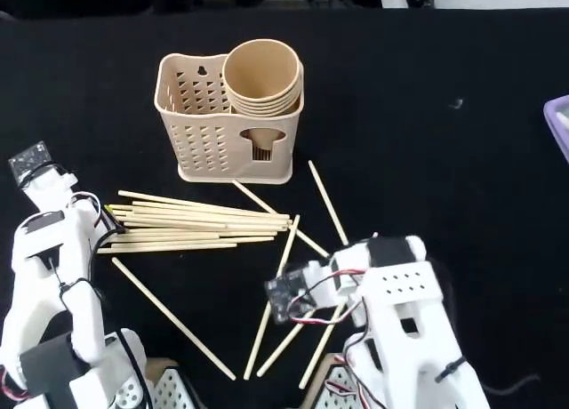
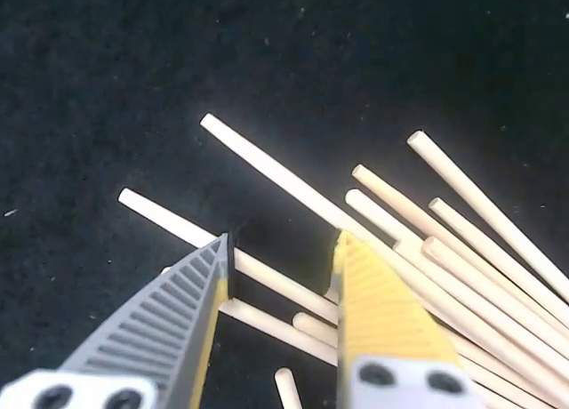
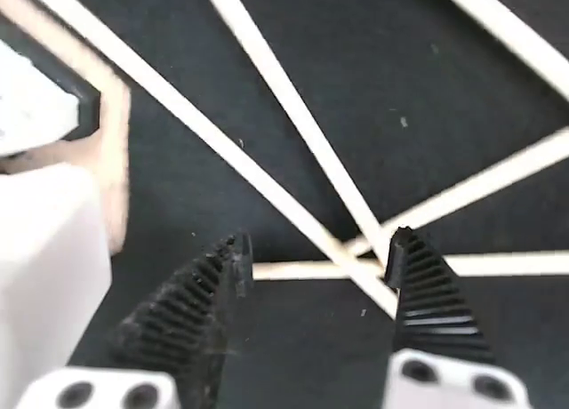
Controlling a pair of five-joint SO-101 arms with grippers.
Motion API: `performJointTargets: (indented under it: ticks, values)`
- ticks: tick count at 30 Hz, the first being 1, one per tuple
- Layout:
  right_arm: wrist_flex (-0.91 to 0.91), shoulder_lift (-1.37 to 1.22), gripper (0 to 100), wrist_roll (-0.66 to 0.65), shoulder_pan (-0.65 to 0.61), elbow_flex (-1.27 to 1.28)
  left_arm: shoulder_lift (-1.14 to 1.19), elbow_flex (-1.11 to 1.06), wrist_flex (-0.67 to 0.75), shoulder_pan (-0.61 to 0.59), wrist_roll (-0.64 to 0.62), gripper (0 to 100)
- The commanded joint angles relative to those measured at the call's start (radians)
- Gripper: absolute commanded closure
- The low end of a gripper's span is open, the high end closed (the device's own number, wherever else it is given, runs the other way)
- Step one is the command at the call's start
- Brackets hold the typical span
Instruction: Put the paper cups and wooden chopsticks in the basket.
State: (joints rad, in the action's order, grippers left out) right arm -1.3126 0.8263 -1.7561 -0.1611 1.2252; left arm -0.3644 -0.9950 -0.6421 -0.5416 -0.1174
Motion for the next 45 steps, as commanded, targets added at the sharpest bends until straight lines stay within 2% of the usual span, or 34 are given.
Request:
performJointTargets:
  ticks: [1,5,12,17,25,30,35,41,45]
  values:
    - [0.095,0.027,74.0,-0.021,-0.054,0.045,-0.015,0.007,0.012,-0.004,-0.011,81]
    - [0.129,0.027,74.0,-0.021,-0.109,0.107,-0.015,0.007,0.012,-0.005,-0.011,81]
    - [0.123,0.031,76.2,-0.02,-0.109,0.097,-0.015,0.007,0.014,-0.005,-0.011,81]
    - [0.126,0.031,98.8,-0.02,-0.114,0.102,-0.015,0.007,0.014,-0.005,-0.011,81]
    - [0.11,0.033,98.8,-0.009,-0.109,0.064,-0.015,0.007,0.014,-0.005,-0.011,81]
    - [-0.023,0.031,98.8,0.077,-0.127,-0.085,-0.015,0.008,0.014,-0.007,-0.011,81]
    - [-0.049,0.027,97.2,0.204,-0.193,-0.039,-0.015,0.008,0.014,-0.007,-0.011,81]
    - [-0.038,0.027,74.7,0.284,-0.27,0.05,-0.015,0.007,0.014,-0.005,-0.011,81]
    - [-0.035,0.027,73.1,0.318,-0.367,0.082,-0.015,0.007,0.014,-0.008,-0.011,81]
